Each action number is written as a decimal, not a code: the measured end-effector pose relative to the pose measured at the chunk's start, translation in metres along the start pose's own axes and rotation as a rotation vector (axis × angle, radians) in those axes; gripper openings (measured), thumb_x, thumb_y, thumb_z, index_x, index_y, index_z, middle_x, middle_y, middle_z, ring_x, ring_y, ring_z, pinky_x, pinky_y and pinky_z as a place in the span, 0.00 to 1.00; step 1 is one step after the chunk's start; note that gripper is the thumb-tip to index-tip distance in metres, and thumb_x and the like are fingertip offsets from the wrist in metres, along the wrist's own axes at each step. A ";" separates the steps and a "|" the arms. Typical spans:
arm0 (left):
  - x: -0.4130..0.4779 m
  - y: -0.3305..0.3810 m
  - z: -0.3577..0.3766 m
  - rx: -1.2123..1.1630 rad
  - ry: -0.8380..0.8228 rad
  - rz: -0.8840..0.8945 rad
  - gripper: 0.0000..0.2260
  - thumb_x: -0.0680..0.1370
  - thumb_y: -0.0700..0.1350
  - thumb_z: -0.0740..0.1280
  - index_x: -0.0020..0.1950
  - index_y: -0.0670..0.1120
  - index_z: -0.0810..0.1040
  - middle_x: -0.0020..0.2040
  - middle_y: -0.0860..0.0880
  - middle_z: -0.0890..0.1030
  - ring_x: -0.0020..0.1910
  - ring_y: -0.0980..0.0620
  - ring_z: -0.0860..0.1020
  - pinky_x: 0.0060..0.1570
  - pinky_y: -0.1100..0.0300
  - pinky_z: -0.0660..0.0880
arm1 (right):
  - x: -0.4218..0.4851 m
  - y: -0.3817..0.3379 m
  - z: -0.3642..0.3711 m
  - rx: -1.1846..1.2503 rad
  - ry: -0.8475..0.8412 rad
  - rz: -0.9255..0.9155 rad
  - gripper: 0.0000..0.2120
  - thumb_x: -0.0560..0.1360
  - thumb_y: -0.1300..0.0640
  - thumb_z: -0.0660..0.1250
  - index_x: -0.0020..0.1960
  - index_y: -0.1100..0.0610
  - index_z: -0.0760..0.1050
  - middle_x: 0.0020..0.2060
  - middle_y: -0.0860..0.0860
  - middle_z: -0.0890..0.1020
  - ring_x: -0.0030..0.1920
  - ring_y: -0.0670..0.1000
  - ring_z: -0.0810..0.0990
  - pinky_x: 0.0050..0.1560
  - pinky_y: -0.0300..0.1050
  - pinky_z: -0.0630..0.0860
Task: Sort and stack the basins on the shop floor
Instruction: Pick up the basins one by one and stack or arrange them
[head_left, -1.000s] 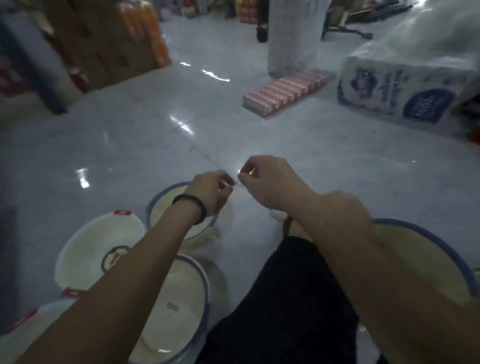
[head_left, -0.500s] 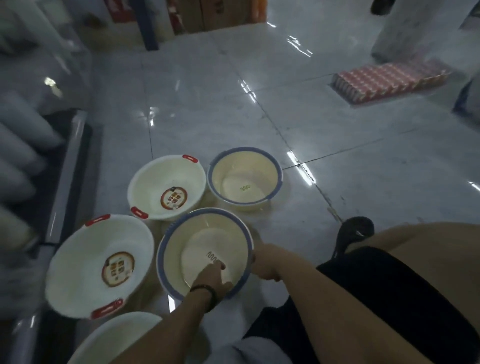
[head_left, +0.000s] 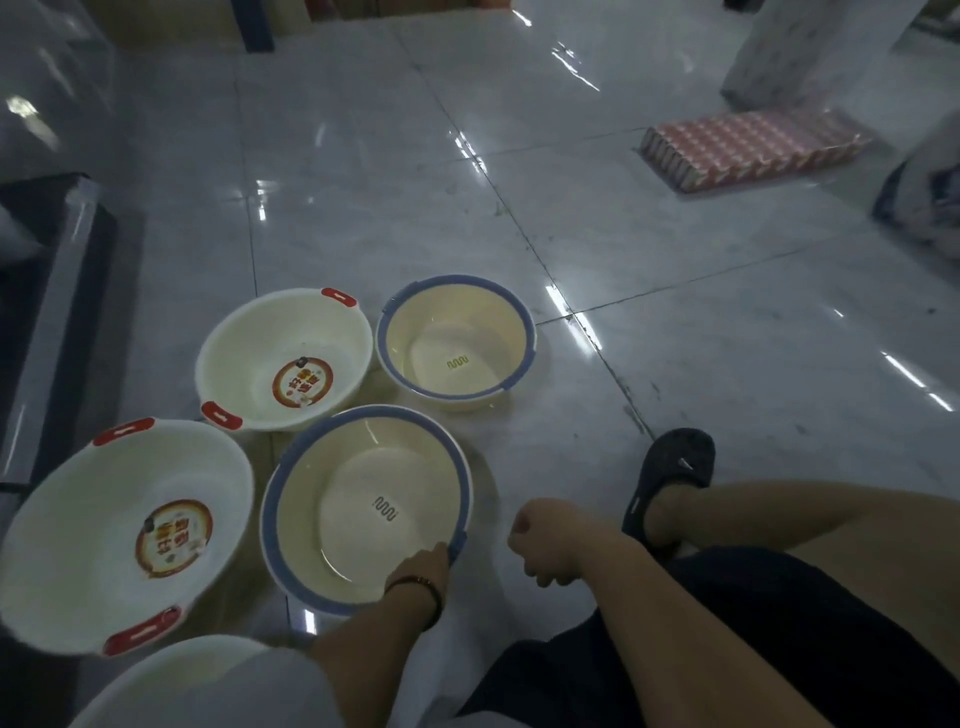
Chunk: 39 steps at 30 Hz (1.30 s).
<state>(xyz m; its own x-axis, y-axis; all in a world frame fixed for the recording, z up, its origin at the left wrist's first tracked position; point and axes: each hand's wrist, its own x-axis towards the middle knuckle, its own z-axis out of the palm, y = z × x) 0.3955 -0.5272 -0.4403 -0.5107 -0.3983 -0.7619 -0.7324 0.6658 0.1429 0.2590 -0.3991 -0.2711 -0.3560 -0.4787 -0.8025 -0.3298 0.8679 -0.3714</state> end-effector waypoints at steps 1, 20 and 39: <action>0.000 0.002 -0.001 0.005 0.030 0.015 0.15 0.84 0.44 0.52 0.70 0.45 0.67 0.68 0.40 0.75 0.66 0.40 0.75 0.64 0.47 0.72 | 0.000 0.000 -0.002 0.006 0.008 -0.003 0.13 0.82 0.60 0.60 0.39 0.58 0.70 0.38 0.59 0.78 0.32 0.55 0.72 0.35 0.48 0.70; -0.102 0.225 -0.145 -0.105 0.583 0.601 0.10 0.83 0.48 0.59 0.56 0.47 0.79 0.52 0.48 0.84 0.49 0.47 0.81 0.43 0.58 0.72 | -0.044 0.031 -0.096 0.784 1.063 0.104 0.18 0.75 0.45 0.70 0.56 0.55 0.72 0.42 0.48 0.77 0.38 0.47 0.75 0.33 0.43 0.69; -0.184 0.522 -0.257 -0.352 0.516 0.925 0.23 0.80 0.46 0.65 0.73 0.47 0.64 0.66 0.42 0.76 0.62 0.39 0.76 0.61 0.44 0.75 | -0.311 0.346 -0.177 0.763 1.879 0.327 0.04 0.75 0.52 0.65 0.43 0.49 0.71 0.36 0.47 0.77 0.36 0.45 0.75 0.34 0.44 0.70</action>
<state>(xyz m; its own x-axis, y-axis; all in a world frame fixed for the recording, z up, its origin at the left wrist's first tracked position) -0.0085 -0.2678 -0.0630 -0.9912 -0.1109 0.0724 -0.0186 0.6580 0.7528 0.1010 0.0261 -0.0675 -0.7497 0.5841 0.3111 0.0959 0.5611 -0.8222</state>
